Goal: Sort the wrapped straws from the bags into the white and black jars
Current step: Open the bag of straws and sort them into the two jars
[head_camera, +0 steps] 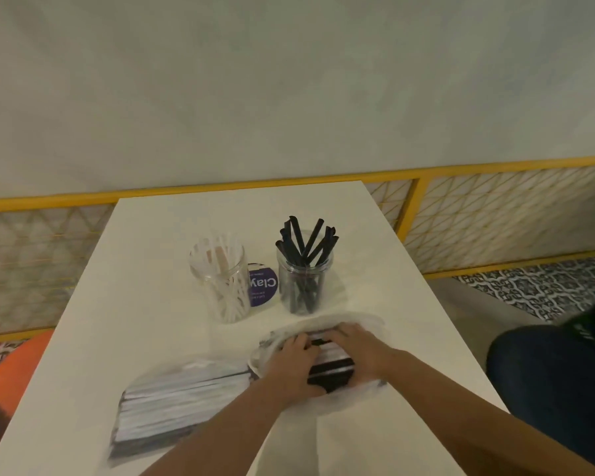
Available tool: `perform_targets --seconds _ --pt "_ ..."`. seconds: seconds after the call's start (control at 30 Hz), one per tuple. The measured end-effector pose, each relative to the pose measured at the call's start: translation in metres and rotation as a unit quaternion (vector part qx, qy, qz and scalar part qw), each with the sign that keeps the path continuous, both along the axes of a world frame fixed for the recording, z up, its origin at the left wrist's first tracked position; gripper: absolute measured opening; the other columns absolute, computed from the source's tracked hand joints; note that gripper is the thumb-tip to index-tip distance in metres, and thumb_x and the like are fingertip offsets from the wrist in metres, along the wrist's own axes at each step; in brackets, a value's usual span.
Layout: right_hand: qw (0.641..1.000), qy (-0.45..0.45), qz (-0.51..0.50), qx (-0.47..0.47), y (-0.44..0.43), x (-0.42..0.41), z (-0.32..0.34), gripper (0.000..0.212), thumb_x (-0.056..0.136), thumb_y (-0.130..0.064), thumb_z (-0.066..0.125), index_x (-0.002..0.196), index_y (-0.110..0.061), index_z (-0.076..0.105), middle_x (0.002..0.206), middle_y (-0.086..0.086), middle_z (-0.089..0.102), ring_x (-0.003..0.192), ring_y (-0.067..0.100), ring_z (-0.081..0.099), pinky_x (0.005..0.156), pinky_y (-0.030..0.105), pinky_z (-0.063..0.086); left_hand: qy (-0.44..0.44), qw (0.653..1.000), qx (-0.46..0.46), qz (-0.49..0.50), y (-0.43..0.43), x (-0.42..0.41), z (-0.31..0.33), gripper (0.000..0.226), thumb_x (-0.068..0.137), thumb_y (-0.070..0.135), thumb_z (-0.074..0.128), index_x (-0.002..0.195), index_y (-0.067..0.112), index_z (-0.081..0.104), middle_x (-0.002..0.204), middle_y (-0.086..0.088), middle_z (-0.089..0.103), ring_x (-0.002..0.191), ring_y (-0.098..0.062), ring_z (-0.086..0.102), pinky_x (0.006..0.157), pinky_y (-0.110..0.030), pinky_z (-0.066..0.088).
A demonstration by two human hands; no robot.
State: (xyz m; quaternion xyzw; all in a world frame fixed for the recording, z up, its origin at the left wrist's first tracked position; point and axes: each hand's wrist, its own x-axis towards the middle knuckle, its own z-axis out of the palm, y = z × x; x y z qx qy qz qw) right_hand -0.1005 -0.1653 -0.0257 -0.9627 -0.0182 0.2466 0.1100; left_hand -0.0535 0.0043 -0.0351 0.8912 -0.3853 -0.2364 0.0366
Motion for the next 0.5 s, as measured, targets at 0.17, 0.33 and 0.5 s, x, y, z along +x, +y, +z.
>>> perform_targets --seconds 0.17,0.33,0.5 --pt "0.998 -0.054 -0.032 0.004 -0.009 -0.014 -0.009 0.102 0.067 -0.039 0.078 0.147 -0.026 0.016 0.154 0.000 0.017 0.142 0.022 0.015 0.115 0.036 0.021 -0.058 0.998 -0.001 -0.013 -0.006 0.001 -0.007 0.073 0.078 0.056 0.061 0.139 0.028 0.033 0.148 -0.005 0.023 0.138 -0.024 0.023 0.114 -0.039 0.018" --pt "0.991 -0.073 -0.082 0.076 -0.020 -0.018 -0.013 0.101 0.065 -0.029 0.080 0.146 -0.023 0.020 0.150 0.000 0.026 0.138 0.020 0.024 0.114 0.030 0.022 -0.065 0.998 -0.001 0.001 -0.007 0.004 -0.012 0.065 0.081 0.051 0.059 0.136 0.024 0.038 0.145 -0.004 0.028 0.135 -0.024 0.026 0.114 -0.038 0.021" --pt "0.986 -0.099 -0.099 0.095 -0.027 -0.014 -0.008 0.095 0.065 -0.027 0.080 0.144 -0.024 0.026 0.143 0.003 0.036 0.129 0.024 0.034 0.111 0.032 0.026 -0.023 0.997 -0.056 0.045 -0.008 0.012 -0.013 0.065 0.082 0.046 0.061 0.136 0.024 0.034 0.142 -0.001 0.035 0.131 -0.021 0.032 0.113 -0.034 0.025"
